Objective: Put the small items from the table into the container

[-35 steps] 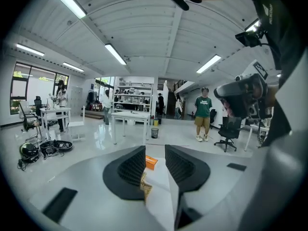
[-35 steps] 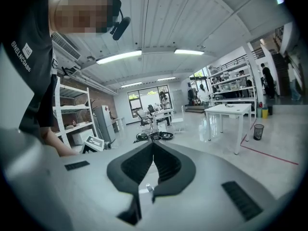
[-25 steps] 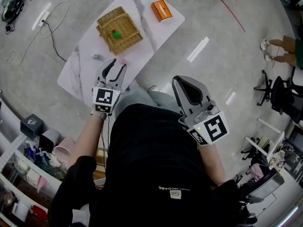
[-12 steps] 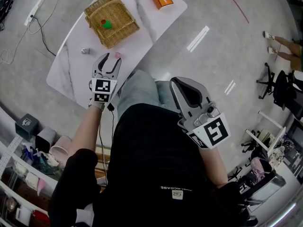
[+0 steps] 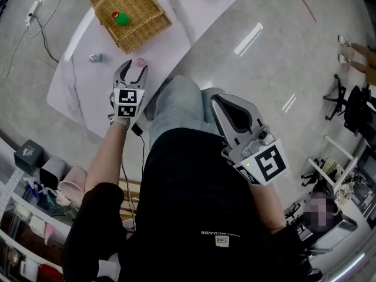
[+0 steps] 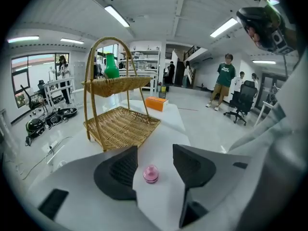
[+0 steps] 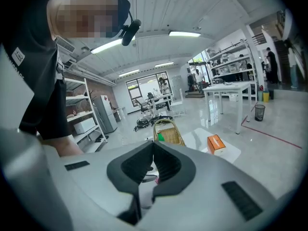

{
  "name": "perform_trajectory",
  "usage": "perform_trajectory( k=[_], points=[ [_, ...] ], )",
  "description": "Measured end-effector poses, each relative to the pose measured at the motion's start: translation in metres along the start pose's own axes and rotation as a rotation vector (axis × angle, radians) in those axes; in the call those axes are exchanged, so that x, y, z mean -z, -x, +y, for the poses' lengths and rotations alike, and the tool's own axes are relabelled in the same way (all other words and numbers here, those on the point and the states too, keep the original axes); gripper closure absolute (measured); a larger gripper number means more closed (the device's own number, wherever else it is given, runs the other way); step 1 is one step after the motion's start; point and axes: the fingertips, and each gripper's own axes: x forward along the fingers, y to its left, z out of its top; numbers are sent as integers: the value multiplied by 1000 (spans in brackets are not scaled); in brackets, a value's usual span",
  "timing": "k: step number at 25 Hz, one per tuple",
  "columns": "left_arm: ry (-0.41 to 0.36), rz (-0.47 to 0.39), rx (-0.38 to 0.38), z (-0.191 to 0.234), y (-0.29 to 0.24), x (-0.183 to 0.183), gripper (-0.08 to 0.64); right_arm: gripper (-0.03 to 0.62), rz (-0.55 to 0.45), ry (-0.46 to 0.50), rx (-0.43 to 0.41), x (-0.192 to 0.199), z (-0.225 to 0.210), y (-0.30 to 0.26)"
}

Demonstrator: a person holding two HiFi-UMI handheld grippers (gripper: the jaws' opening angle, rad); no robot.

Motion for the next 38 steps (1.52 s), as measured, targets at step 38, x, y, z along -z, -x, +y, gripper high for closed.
perform_trajectory(
  k=[38],
  points=[
    [-9, 58, -109, 14, 20, -21, 390, 583, 15, -66, 10, -11, 3, 23]
  ],
)
